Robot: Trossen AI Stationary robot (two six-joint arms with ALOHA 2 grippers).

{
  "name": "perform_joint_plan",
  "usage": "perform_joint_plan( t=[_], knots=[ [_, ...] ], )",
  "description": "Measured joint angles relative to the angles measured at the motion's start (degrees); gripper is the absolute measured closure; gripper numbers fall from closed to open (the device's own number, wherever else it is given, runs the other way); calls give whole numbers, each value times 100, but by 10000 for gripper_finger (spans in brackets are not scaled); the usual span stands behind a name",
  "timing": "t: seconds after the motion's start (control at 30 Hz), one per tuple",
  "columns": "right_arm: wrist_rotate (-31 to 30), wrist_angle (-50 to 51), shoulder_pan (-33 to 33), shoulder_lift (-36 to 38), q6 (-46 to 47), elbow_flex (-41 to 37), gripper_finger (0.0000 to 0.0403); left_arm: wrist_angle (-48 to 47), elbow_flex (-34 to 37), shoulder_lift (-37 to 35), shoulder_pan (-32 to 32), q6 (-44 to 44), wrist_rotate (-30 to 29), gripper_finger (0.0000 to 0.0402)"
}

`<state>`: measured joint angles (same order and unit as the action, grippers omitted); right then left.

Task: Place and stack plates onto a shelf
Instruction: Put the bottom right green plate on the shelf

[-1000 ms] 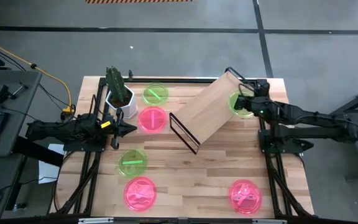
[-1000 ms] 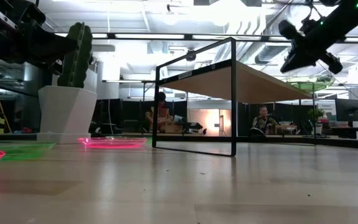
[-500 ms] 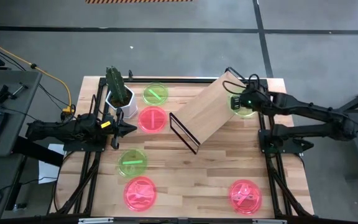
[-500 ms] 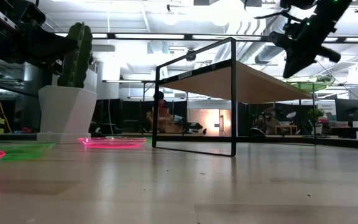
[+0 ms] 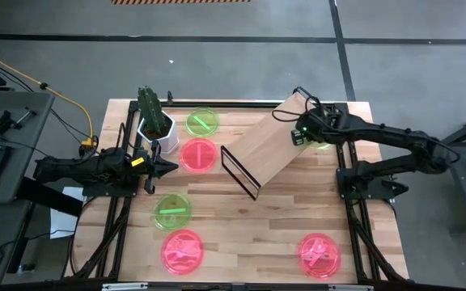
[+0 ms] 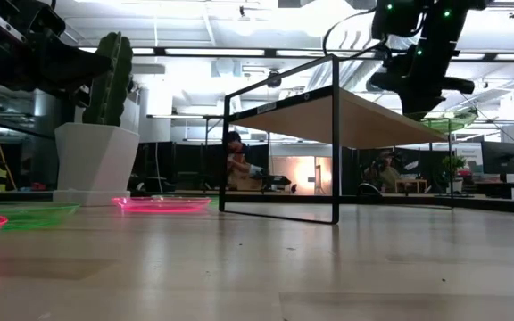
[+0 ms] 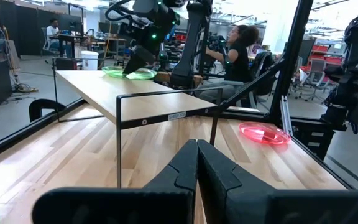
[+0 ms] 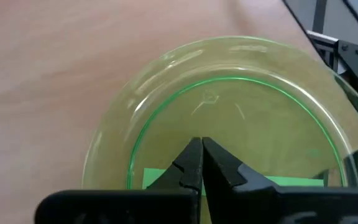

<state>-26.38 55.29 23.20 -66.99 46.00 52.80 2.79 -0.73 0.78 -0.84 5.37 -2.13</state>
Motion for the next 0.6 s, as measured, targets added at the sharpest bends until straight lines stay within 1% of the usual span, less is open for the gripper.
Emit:
perform_joint_plan(
  t=[0.1, 0.33, 0.6],
  knots=[
    [-58, -278, 127, -18, -152, -14, 403, 0, 0, 0, 1, 0, 0, 401],
    [47, -1015, 455, -103, -456, -35, 403, 0, 0, 0, 2, 0, 0, 401],
    [45, -1902, 783, -541, -855, -32, 403, 0, 0, 2, 2, 0, 0, 401]
  ],
)
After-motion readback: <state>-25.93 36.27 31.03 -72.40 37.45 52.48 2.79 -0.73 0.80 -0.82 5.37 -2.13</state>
